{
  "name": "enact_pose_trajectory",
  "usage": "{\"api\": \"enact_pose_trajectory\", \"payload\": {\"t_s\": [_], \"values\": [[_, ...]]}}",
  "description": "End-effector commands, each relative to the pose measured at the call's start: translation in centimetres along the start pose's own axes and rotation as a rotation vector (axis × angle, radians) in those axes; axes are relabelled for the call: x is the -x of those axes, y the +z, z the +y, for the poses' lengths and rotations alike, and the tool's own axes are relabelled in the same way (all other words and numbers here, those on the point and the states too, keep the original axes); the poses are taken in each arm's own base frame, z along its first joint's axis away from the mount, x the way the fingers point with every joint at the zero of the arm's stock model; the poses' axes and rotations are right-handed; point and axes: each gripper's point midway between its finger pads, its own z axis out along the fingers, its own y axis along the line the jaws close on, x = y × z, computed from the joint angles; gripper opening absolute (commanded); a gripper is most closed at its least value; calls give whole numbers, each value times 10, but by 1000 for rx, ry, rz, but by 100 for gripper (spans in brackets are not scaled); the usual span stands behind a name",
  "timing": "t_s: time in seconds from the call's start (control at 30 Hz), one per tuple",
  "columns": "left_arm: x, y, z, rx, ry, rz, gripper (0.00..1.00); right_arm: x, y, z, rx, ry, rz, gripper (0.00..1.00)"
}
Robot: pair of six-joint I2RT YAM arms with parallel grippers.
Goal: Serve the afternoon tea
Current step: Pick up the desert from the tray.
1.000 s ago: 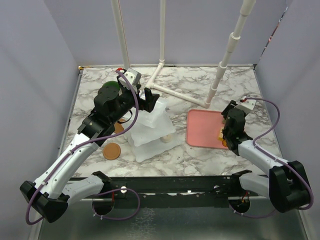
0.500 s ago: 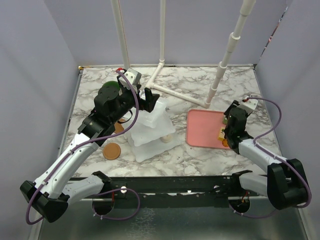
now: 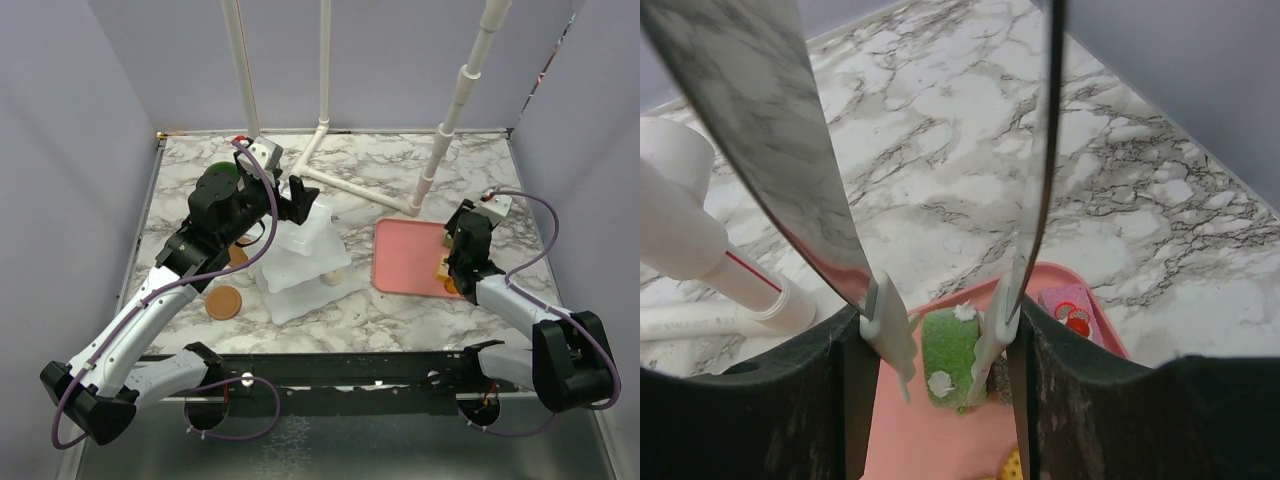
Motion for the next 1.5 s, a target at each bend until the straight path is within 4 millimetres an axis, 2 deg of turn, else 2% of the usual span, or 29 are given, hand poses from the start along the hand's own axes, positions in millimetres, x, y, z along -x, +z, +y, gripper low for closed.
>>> {"api": "enact_pose_trajectory", "payload": {"t_s": [0.0,0.17,0.27,0.4,0.83,1.07,1.33,1.47], "values": [[9,-3,0,6,14,-14,94,-2,3,7,28,4,30,49],[11,-2,0,3,10,-17,94,-7,4,4,10,-7,44,51],[13,-3,-1,1,13,-23,94,1,2,-5,-25,-11,30,55],[13,-4,-1,1,15,-22,94,9,1,1,16,2,28,56],[12,-4,-1,2,8,-21,94,-13,8,11,56,-19,105,56],[10,-4,-2,-2,5,-21,94,-21,3,10,60,-3,146,57],[10,-3,-3,-9,0,-21,94,5,-3,16,93,22,95,58],[11,-4,-3,-11,-6,-23,94,9,-2,19,110,35,90,58]]}}
